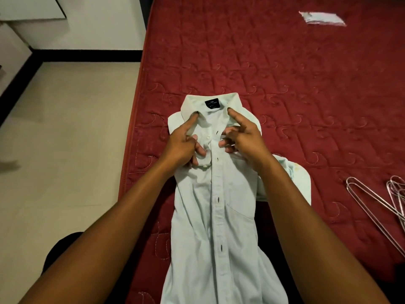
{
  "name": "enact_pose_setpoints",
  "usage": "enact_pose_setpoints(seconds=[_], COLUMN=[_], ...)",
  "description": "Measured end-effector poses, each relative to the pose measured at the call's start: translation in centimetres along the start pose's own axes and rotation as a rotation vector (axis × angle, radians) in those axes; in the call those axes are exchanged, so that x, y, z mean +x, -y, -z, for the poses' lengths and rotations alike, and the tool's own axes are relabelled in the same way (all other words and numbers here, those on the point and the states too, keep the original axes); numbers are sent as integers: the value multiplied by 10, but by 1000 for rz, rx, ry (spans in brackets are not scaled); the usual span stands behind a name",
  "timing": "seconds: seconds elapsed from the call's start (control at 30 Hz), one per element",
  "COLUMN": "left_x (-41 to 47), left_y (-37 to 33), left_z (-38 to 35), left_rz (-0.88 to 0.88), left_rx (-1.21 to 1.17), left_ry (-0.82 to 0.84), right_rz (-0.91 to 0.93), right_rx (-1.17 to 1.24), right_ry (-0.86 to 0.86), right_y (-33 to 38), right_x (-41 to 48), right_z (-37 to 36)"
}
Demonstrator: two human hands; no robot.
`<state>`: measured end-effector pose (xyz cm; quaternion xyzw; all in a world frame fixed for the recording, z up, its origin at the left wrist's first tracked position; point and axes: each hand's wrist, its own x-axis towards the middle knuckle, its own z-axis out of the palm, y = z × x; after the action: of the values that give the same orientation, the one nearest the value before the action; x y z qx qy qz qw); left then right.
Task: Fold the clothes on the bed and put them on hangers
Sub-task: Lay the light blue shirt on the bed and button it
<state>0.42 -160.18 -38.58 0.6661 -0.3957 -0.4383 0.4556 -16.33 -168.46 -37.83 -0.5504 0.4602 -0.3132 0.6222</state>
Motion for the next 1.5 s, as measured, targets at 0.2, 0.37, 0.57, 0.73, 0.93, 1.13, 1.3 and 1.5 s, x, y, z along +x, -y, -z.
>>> enact_pose_setpoints(seconds=[0.2, 0.37, 0.57, 0.73, 0.93, 1.13, 1.3, 1.5], left_x=[2, 11, 18, 30, 30, 21, 16, 19], left_y=[7, 9, 6, 12, 7, -15, -20, -17], left_z=[5, -7, -17, -25, -29, -20, -11, -3], left_rz=[-94, -176, -156, -105, -129, -300, -243, -184], left_rx=[16, 133, 226, 319, 454, 196, -132, -342], left_ry=[-39, -130, -172, -204, -270, -383, -367, -300], right_rz=[4, 35, -1, -73, -34, 20, 29, 150], right_rx=[-27, -45, -85, -22, 109, 71, 130, 302], right_ry=[-45, -167, -82, -31, -70, -116, -223, -236], right_y=[-7, -12, -9, -3, 8, 19, 31, 53], right_x=[7, 13, 17, 19, 16, 9, 4, -6], right_z=[-7, -10, -13, -6, 4, 8, 10, 5])
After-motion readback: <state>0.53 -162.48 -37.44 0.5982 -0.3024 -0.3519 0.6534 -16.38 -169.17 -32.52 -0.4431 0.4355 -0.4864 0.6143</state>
